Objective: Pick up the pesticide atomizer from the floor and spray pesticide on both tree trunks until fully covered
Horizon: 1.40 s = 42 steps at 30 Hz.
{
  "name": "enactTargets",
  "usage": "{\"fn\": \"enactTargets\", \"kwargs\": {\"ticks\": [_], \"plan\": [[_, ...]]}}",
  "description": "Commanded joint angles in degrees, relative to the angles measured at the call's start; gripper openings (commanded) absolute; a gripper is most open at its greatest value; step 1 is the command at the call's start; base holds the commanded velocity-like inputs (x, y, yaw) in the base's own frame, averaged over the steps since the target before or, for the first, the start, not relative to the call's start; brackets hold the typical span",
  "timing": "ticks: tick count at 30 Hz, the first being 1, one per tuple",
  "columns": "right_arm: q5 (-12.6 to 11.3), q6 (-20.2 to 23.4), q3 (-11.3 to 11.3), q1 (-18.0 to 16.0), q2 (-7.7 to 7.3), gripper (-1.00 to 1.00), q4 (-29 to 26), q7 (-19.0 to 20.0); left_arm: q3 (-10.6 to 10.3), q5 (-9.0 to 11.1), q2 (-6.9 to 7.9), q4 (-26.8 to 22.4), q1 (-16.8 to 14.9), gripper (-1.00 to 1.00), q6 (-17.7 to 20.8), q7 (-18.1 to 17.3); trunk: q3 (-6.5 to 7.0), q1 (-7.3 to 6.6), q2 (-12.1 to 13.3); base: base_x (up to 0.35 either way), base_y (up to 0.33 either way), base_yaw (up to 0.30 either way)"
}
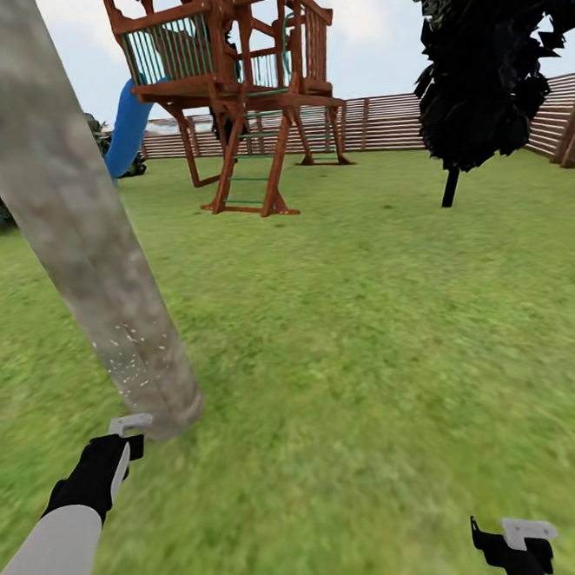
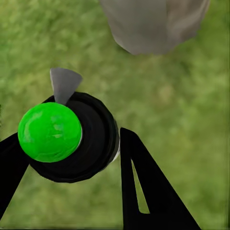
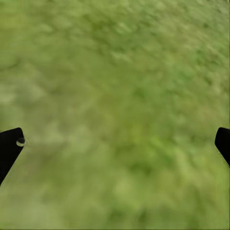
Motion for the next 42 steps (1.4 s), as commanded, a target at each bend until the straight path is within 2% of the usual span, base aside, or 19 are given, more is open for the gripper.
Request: {"fn": "enactTargets", "kwargs": {"ticks": [1, 13, 19, 23, 27, 29, 32, 38, 42], "plan": [[0.61, -0.23, -0.33, -0.05, -0.02, 1.0, 0.11, -0.27, 0.1, -0.22, -0.04, -0.07, -0.05, -1.0, 0.27, 0.01, -0.05, 0.0, -0.02, 0.047, -0.28, 0.261], [0.61, -0.23, -0.33, -0.05, -0.02, 1.0, 0.09, -0.27, 0.16, -0.29, -0.64, -0.34, -0.05, -1.0, 0.28, 0.01, -0.05, 0.0, -0.02, 0.002, -0.286, 0.029], [0.61, -0.23, -0.33, -0.05, -0.02, 1.0, 0.08, -0.27, 0.11, -0.31, -0.2, -0.42, -0.05, -1.0, 0.28, 0.14, -0.05, 0.0, -0.02, 0.042, -0.286, 0.246], [0.68, -0.23, -0.33, -0.05, -0.03, 1.0, 0.1, -0.27, 0.11, -0.24, -0.27, -0.32, -0.05, -1.0, 0.2, 2.84, -0.05, 0.0, -0.02, 0.094, -0.286, 0.275], [0.69, -0.23, -0.33, -0.05, -0.02, 1.0, 0.11, -0.27, 0.19, -0.01, -0.6, -0.01, -0.05, -1.0, 0.03, 3.23, -0.05, 0.0, -0.02, 0.141, -0.27, 0.275], [0.69, -0.23, -0.33, -0.05, -0.02, 1.0, 0.11, -0.27, 0.22, 0.88, -0.64, 0.01, -0.05, -1.0, -0.03, 3.22, -0.05, 0.0, -0.02, 0.225, -0.228, 0.275], [0.69, -0.23, -0.33, -0.05, -0.02, 1.0, 0.11, -0.27, 0.05, 4.06, -0.66, 0.02, -0.05, -1.0, -0.15, 3.14, -0.05, 0.0, -0.02, 0.25, -0.22, 0.275], [0.65, -0.23, -0.33, -0.05, -0.02, 1.0, 0.11, -0.27, -0.07, 4.52, -0.94, 0.1, -0.05, -1.0, -0.23, 3.16, -0.05, 0.0, -0.02, 0.273, -0.217, 0.258], [0.64, -0.23, -0.33, -0.05, -0.08, 1.0, 0.07, -0.27, -0.21, 4.45, -1.17, 0.11, -0.04, -1.0, -0.25, 3.17, -0.05, 0.0, -0.02, 0.263, -0.227, 0.034]]}}
